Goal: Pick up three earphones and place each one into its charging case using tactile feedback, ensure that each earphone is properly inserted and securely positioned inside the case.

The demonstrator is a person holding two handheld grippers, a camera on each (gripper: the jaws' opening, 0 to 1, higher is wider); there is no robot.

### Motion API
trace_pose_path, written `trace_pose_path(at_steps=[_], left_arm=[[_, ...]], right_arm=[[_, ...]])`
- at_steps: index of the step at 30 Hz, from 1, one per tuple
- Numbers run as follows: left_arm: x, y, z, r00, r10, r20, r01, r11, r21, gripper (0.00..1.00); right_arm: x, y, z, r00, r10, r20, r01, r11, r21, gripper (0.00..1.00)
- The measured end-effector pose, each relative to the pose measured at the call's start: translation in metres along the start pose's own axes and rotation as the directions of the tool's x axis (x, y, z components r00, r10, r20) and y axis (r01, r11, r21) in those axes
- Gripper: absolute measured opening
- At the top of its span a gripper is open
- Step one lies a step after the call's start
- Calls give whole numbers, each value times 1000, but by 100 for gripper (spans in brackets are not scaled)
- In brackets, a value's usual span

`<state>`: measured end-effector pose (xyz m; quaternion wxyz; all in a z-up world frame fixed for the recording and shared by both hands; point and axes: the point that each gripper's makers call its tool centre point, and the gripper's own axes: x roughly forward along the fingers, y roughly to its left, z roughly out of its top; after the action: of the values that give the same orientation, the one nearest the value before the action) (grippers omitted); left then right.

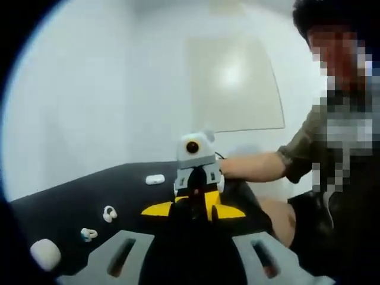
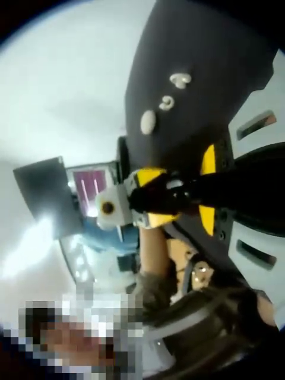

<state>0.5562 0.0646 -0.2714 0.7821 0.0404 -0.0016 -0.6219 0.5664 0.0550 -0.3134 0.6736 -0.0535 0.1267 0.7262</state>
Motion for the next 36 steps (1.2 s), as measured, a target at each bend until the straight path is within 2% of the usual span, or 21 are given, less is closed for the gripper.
trace_pose_path(at_steps=[1,4,7,8,9,11,16,18,21,36], left_arm=[[0,0,0,1000,0,-1,0,1000,-3,16],[-1,9,-2,999,40,-9,-40,999,-14,22],[-6,18,4,997,70,28,-68,995,-73,25],[-7,19,2,997,73,18,-71,994,-79,25],[-6,19,-4,997,77,-18,-79,994,-82,26],[-1,13,-12,997,48,-61,-53,995,-82,27],[5,10,-24,992,30,-121,-40,996,-80,29],[6,9,-28,989,31,-143,-40,997,-63,28],[7,11,-32,984,59,-170,-57,998,17,27],[7,5,-26,987,81,-142,-57,985,165,26]], right_arm=[[1,3,2,1000,27,12,-26,999,-18,18],[0,3,0,1000,26,14,-26,999,-29,18],[1,3,0,1000,24,14,-24,999,-39,18],[1,2,-1,1000,24,15,-23,999,-42,18],[2,2,0,1000,24,15,-23,999,-43,18],[2,2,0,1000,23,15,-23,999,-48,18],[6,1,1,1000,23,15,-22,998,-52,18],[7,1,2,1000,24,15,-23,999,-48,18],[9,1,3,1000,27,14,-26,999,-38,18],[11,4,5,999,30,11,-30,999,-14,18]])
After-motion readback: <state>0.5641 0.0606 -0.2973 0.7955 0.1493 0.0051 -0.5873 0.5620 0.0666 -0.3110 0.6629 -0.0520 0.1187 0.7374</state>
